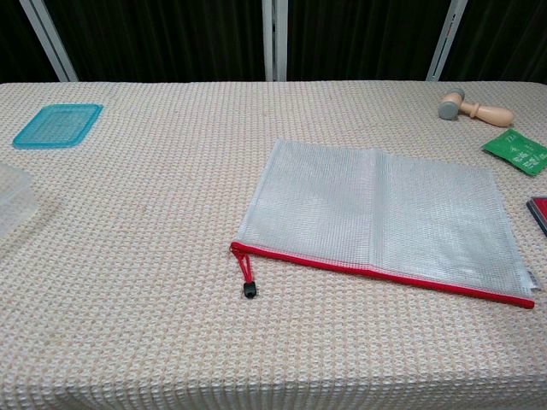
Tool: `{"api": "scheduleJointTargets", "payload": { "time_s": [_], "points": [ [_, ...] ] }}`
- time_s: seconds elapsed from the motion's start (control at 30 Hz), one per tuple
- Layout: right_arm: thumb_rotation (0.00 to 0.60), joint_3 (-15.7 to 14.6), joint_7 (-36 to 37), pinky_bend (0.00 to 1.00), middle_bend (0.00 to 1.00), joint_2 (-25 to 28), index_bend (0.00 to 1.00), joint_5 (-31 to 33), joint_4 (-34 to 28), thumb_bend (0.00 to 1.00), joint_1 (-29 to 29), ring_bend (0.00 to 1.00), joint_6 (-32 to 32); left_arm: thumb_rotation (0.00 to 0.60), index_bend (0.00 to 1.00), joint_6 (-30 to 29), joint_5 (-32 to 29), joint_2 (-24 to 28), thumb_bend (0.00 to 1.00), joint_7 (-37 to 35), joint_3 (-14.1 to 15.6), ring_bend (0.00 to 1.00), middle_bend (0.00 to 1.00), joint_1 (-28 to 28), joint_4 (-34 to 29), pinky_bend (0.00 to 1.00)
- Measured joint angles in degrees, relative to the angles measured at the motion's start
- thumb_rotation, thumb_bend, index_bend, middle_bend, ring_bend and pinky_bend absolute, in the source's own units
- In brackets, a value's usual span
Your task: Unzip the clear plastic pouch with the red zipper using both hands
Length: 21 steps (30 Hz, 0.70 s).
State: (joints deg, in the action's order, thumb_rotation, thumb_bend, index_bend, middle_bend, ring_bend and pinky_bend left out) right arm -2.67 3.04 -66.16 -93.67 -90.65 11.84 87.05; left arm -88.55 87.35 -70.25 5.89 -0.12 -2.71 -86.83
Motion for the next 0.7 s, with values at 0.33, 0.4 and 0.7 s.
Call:
{"api": "scheduleJointTargets", "payload": {
  "time_s": [0.33,0.4,0.7],
  "points": [
    [0.6,0.41,-2.22,0.02,0.17,-2.4,0.22,-7.84,-1.79,0.19,6.85,0.0,-7.63,0.6,0.25,0.17,0.02,-0.13,0.0,0.28,-0.19,0.11,0.18,0.14,-0.66,0.16],
    [0.6,0.67,-3.22,0.02,0.17,-3.76,0.27,-9.13,-2.12,0.2,9.42,0.0,-11.22,0.6,0.25,0.17,0.24,-0.15,0.0,0.16,-0.18,0.11,0.18,0.1,-0.7,0.16],
    [0.6,4.15,-8.44,0.02,0.18,-19.99,0.34,-11.15,2.84,0.3,23.83,0.0,-29.83,0.6,0.25,0.49,-0.34,0.15,0.0,-1.03,-0.23,0.11,0.18,0.39,-0.14,0.16]
  ]
}}
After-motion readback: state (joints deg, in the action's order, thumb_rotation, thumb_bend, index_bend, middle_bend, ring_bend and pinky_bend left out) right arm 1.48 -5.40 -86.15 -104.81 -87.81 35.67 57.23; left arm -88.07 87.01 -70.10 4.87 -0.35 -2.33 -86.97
